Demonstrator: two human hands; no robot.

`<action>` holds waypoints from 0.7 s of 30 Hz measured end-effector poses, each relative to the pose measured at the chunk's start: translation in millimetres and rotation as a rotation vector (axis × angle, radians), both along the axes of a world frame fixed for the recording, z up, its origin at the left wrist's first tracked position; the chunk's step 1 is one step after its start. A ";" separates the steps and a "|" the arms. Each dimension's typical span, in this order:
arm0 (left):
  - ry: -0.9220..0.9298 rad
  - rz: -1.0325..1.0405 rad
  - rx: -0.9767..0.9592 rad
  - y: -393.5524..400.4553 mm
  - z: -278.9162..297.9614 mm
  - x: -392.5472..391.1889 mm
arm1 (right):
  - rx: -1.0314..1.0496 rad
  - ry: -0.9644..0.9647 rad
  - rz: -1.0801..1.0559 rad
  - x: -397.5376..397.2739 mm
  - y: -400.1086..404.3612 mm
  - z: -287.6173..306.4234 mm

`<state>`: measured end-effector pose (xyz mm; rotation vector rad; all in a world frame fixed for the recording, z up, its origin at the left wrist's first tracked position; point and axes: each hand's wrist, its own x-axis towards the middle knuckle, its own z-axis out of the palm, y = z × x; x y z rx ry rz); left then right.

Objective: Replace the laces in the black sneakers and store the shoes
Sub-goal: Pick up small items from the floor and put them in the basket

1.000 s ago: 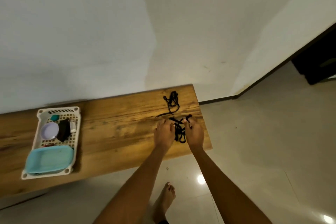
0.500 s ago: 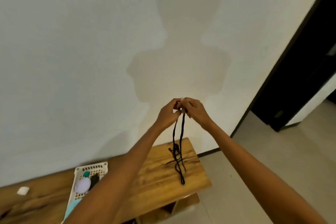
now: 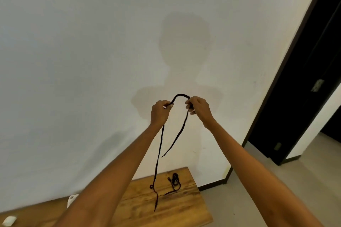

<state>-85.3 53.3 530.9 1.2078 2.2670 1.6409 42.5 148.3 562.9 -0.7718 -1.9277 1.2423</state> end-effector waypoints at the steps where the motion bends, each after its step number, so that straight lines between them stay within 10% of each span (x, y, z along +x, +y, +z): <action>1: 0.058 0.040 -0.007 3.0 5.0 -1.1 | 0.049 -0.111 0.015 -2.0 3.1 -2.8; 4: 0.139 0.072 -0.028 17.9 21.2 -8.1 | 0.061 -0.252 0.107 -10.9 15.0 -9.3; 13: -0.549 -0.403 0.022 68.3 21.3 -23.4 | -0.177 0.173 0.203 -55.9 63.3 10.3; 21: -0.365 -0.341 -0.293 69.8 -33.6 -57.8 | -0.495 0.271 -0.091 -56.3 121.4 -52.3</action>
